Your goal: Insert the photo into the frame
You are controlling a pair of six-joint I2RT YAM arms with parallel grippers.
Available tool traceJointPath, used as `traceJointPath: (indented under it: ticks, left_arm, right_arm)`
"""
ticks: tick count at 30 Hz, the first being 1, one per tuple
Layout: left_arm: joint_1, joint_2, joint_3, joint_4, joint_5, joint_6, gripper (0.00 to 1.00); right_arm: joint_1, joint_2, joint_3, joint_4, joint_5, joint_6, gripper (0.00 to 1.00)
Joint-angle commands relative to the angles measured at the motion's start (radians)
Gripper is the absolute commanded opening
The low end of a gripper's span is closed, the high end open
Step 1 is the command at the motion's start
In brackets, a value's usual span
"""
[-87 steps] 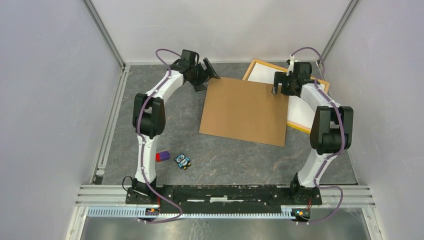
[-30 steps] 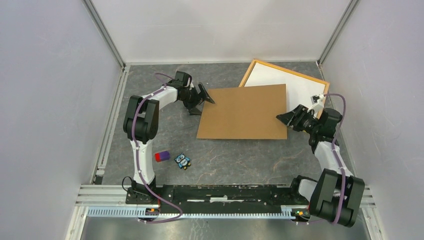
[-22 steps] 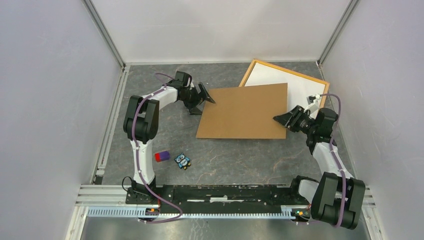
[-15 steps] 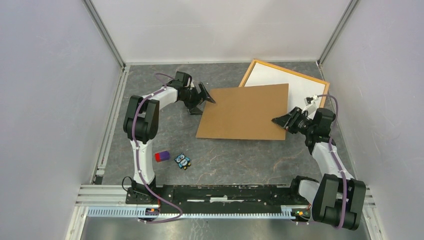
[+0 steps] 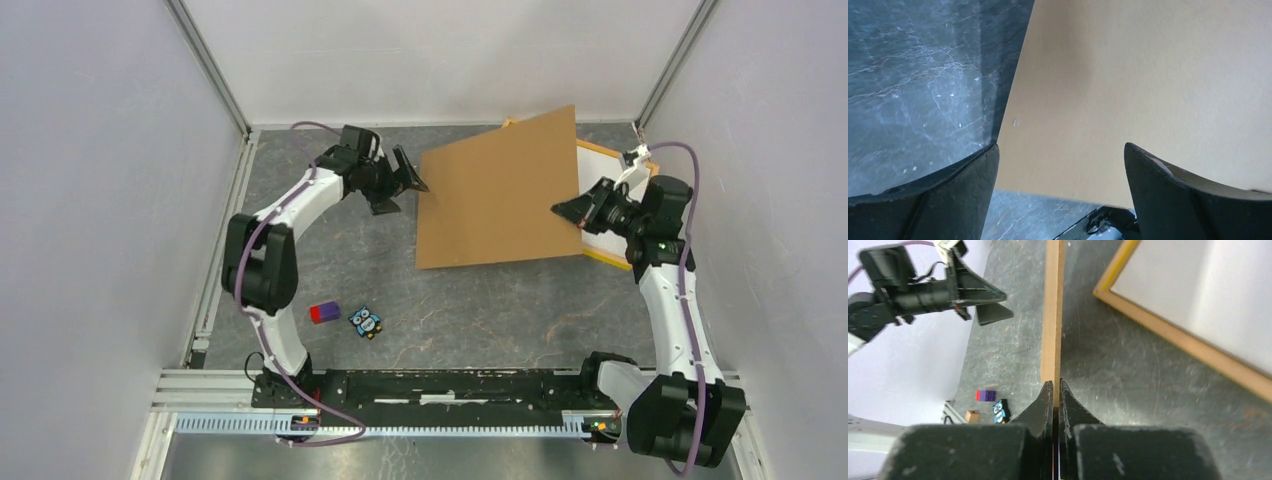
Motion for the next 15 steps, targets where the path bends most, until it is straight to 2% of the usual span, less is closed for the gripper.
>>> traceJointPath:
  ticks: [1, 4, 8, 11, 14, 15]
  left_arm:
    - [-0.001, -0.235, 0.067, -0.065, -0.148, 0.120, 1.00]
    - [0.002, -0.375, 0.045, -0.125, -0.192, 0.137, 1.00]
    - [0.017, -0.581, -0.009, -0.140, -0.068, 0.053, 1.00]
    - [0.024, -0.685, 0.028, -0.142, 0.016, -0.017, 1.00]
    - [0.031, -0.751, 0.098, -0.164, 0.053, -0.058, 1.00]
    - [0.033, -0.769, 0.118, -0.177, 0.054, -0.076, 1.00]
  right_arm:
    - [0.000, -0.014, 0.136, 0.119, 0.026, -0.180, 0.00]
    - [0.017, 0.010, 0.183, 0.219, -0.028, -0.210, 0.00]
    - [0.099, 0.054, 0.307, 0.311, -0.037, -0.288, 0.00]
    - [0.186, 0.082, 0.374, 0.429, -0.065, -0.350, 0.00]
    - [0.287, 0.083, 0.359, 0.606, -0.124, -0.431, 0.00]
    - [0.306, 0.077, 0.350, 0.619, -0.122, -0.489, 0.00]
